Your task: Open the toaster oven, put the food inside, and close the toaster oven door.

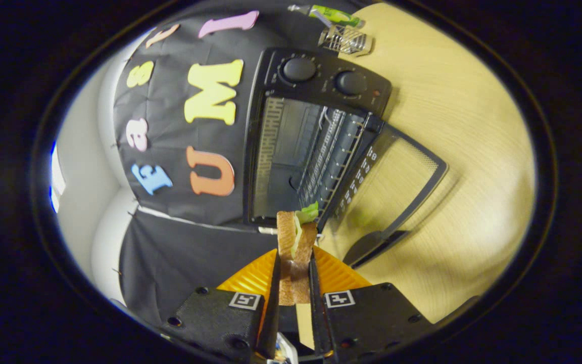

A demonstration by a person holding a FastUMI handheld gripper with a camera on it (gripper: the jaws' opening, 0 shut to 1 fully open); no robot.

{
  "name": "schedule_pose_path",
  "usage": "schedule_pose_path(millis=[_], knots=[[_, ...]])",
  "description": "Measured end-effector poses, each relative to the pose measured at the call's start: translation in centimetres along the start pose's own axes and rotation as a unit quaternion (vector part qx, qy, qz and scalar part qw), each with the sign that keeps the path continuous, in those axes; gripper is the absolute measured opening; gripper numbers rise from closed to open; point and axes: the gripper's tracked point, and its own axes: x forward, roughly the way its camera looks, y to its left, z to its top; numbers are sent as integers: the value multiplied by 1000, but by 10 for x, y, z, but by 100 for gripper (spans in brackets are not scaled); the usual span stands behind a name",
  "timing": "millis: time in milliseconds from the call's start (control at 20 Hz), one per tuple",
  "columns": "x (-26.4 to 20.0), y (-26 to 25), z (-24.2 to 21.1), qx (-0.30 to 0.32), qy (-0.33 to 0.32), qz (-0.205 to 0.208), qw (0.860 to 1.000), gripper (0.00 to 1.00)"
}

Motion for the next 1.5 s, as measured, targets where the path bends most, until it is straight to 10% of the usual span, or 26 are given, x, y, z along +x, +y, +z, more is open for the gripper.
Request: schedule_pose_path(millis=[350, 1100, 1300, 1500], knots=[[18, 1, 73, 23, -219, 56, 974, 36], [148, -8, 72, -65, -172, -48, 982, 40], [153, 1, 50, -141, -98, -59, 983, 79], [150, -4, 41, -212, -82, -95, 969, 87]])
